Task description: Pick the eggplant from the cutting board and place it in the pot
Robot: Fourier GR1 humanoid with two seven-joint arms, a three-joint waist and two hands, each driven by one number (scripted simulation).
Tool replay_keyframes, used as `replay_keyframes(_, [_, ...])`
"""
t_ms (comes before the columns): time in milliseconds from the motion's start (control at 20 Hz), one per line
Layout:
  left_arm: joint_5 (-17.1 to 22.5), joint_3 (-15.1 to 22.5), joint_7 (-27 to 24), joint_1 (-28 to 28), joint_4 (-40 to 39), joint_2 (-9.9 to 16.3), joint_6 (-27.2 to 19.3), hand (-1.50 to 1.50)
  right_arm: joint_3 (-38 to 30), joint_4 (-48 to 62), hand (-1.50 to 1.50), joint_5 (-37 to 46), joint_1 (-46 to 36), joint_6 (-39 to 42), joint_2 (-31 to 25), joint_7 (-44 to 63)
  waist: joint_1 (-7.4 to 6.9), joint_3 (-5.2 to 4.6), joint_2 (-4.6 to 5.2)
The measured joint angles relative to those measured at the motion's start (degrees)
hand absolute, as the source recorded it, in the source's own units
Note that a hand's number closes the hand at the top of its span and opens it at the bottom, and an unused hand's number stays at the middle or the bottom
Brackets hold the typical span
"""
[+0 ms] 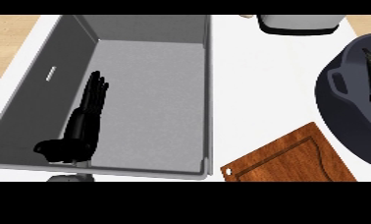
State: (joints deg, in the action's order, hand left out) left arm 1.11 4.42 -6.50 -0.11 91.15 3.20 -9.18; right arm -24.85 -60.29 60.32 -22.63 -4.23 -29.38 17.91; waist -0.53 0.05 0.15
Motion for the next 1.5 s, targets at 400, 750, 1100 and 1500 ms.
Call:
replay_keyframes(400, [-0.06, -0.61, 0.8, -0.05, 0.52, 0.46, 0.24, 0.0, -4.0, 11.12, -1.5, -4.52, -0.87, 2.12, -1.37, -2.48, -0.09, -1.3, -0.39])
replay_keyframes(750, [-0.02, -0.91, 0.52, 0.51, 0.4, 0.29, 0.09, 0.0, -12.92, 8.87, -1.5, -17.47, -3.37, -3.72, 0.88, -13.33, 0.72, -0.82, -0.54])
replay_keyframes(1100, [0.26, -1.21, -1.03, 1.01, -0.37, 0.33, 0.78, 0.0, -23.57, 9.84, -1.5, -31.47, -3.98, -5.88, 0.42, -21.71, 0.73, -0.46, -0.34])
replay_keyframes(1500, [-0.4, -1.0, -0.5, 0.14, -0.53, -0.43, 0.26, 0.0, -30.72, 17.46, -1.5, -41.94, -0.31, -3.64, -6.24, -31.81, 0.51, -0.88, -0.37])
